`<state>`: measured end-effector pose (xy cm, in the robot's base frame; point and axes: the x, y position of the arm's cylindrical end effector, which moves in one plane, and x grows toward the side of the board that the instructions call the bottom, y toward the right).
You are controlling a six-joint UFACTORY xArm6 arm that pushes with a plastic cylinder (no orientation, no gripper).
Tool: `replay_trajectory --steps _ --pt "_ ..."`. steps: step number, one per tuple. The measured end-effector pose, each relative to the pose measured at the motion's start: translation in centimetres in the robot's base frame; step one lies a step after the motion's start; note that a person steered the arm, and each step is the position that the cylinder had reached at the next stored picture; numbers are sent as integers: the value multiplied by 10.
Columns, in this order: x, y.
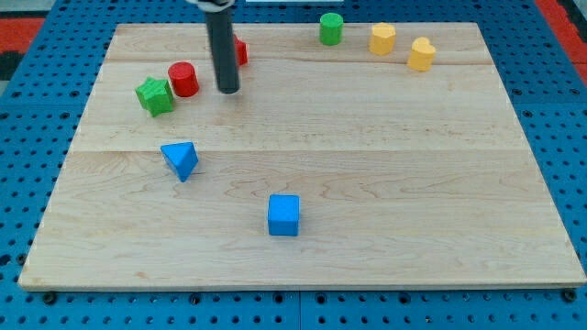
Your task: Move the green star and the red circle to the top of the triangle to form a line
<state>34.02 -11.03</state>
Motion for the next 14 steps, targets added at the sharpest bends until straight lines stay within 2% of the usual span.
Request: replay_trajectory --steps 2,4,6,9,10,11,12,13,14 --pt "-15 -94" --pt "-21 2" --pt "-71 15" --pt "39 -41" --pt "59 -82" --pt "61 -186" --pt "14 -189" --pt "-5 -144" --pt "9 -83"
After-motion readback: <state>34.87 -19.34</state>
